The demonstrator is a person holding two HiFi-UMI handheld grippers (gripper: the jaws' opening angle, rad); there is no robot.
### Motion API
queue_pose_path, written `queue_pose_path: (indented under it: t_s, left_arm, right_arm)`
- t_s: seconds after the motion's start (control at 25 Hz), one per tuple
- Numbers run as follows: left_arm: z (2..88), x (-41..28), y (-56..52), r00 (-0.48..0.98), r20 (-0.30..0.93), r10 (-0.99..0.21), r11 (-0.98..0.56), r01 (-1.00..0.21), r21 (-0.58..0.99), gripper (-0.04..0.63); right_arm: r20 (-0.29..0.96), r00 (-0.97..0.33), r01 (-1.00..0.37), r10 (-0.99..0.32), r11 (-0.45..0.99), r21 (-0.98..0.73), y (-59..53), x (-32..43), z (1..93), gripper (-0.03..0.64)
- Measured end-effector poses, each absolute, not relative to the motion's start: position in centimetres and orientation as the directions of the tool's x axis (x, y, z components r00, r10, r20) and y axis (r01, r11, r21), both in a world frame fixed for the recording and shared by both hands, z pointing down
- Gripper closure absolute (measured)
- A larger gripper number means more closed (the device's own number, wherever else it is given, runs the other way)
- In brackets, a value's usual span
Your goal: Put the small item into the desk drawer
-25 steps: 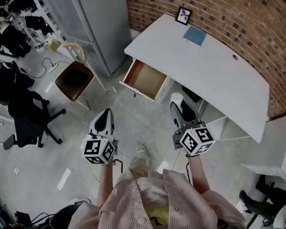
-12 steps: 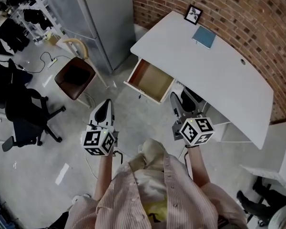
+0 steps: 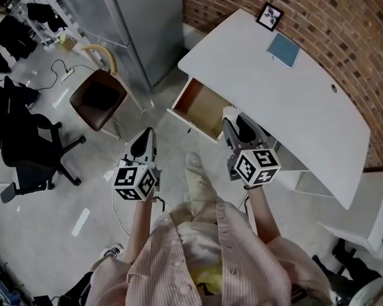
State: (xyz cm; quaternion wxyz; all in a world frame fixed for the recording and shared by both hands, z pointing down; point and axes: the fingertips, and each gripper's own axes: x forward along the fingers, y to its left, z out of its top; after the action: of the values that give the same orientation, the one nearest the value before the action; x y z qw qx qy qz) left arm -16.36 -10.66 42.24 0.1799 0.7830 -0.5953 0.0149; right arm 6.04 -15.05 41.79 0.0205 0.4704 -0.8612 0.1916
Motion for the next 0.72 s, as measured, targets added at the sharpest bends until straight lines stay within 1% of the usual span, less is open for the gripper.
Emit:
queue_pose_path:
  t_s: [0.28, 0.52, 0.72]
  left_arm:
    - [45.9, -16.6, -16.0, 0.293, 0.302, -0.907, -0.207, -0.936, 0.286, 0.597]
    - [49.5, -16.3, -19.7, 0.290, 0.381, -0.878, -0.162, -0.929, 0.333, 0.597]
    - [52.0, -15.8, -21.1, 0.288, 0.441, -0.850, -0.132, -0.927, 0.352, 0.597]
  right_arm:
    - [0.307, -0.602, -0.796, -0.737, 0.527, -0.298, -20.6, 3.0, 45.7, 0.461]
    - [0.405, -0.646, -0.762, -0.647, 0.573, -0.301, -24.2, 0.3, 50.1, 0.460]
    - [0.488, -0.657, -0.746, -0.574, 0.588, -0.312, -25.6, -1.0, 53.7, 0.460]
